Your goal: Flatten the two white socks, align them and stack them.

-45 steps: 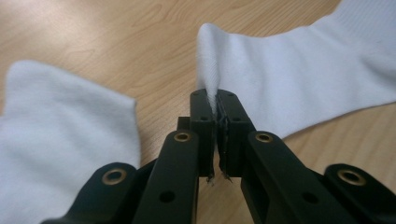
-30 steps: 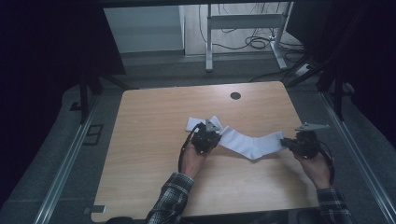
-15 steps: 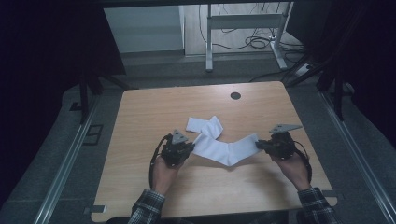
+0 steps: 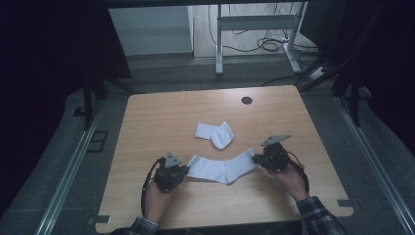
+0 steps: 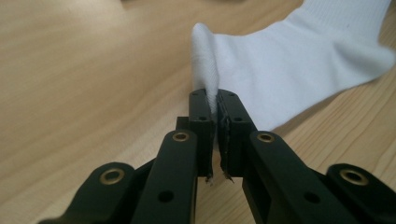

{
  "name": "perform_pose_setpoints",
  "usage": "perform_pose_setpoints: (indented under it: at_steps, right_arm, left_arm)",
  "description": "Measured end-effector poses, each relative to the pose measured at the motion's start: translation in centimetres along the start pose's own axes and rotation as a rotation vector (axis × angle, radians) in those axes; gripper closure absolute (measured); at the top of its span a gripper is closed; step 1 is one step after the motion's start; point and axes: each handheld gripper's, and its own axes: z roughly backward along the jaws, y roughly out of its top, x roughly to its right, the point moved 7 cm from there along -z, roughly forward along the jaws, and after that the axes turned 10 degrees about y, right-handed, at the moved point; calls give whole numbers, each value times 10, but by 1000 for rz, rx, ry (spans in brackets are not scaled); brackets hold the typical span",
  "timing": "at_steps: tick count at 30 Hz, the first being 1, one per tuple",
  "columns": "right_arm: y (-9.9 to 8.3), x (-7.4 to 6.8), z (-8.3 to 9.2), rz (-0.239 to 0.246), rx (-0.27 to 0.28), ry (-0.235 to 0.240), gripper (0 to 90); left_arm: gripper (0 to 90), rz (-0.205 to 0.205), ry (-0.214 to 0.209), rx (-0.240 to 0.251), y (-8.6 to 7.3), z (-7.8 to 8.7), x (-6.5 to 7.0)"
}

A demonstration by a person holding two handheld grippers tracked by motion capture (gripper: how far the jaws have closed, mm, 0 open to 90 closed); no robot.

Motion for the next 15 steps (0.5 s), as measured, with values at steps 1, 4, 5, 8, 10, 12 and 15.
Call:
perform_pose_setpoints:
  at_steps: [1,4,5,8,10,12,15]
  right_arm:
    - [0,0,0,0,0,0,819]
    - [-7,4,-8,9,-39,-20,772]
    - [-6,4,-7,5,-30,-16,750]
    - [-3,5,-2,6,-6,-17,705]
    - [0,8,7,5,24,-27,671]
    - [0,13,11,-2,34,-38,655]
    - [-4,22,17,-14,37,-57,643]
  left_arm:
    - [847,0,0,0,0,0,0]
    - [794,8,26,-19,-6,-9,-1]
    - [764,15,30,-10,-5,-8,-2]
    - [684,20,47,13,0,-4,-6]
    - [658,37,56,47,7,1,-11]
    - [638,44,57,60,13,3,-13]
    - [622,50,51,70,19,4,-15]
